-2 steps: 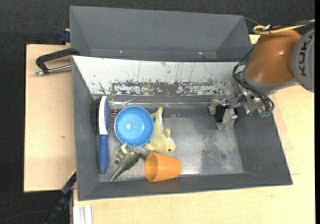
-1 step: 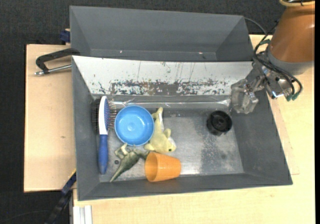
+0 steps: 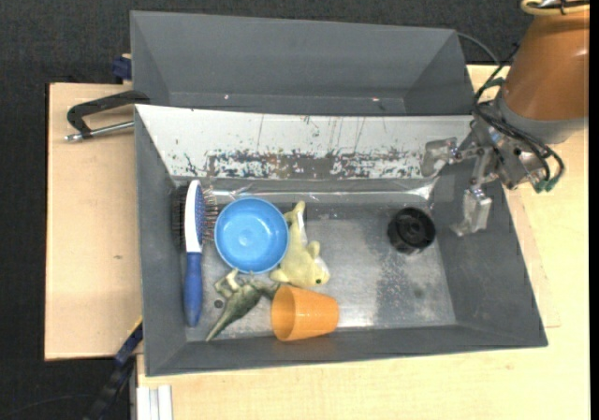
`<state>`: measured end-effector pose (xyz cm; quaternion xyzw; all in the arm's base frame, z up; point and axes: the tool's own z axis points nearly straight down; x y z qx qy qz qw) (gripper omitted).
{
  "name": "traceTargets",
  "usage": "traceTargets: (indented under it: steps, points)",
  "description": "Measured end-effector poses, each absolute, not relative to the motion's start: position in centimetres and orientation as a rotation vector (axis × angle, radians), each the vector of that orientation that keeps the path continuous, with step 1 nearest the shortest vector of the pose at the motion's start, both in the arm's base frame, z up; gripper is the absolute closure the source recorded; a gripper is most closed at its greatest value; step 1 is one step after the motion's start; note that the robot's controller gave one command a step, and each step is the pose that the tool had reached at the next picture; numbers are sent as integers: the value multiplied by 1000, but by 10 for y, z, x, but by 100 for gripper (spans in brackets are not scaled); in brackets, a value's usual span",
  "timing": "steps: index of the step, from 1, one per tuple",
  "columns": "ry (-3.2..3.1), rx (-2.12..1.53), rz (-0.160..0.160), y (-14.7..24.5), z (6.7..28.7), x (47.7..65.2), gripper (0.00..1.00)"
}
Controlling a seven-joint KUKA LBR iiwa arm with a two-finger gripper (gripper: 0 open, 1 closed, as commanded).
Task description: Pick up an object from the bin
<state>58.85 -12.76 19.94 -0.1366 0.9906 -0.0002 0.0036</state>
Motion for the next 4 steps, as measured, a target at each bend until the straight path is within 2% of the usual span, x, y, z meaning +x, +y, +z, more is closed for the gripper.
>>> traceTargets:
  steps: [1,2,3,4]
  points:
    - [3145,-25,5,-112,83,591,0]
    - [3138,-26,1,-113,87,593,100]
    - [3138,-26,1,-113,87,593,0]
    - [3037,-794,0,-127,76,534,0]
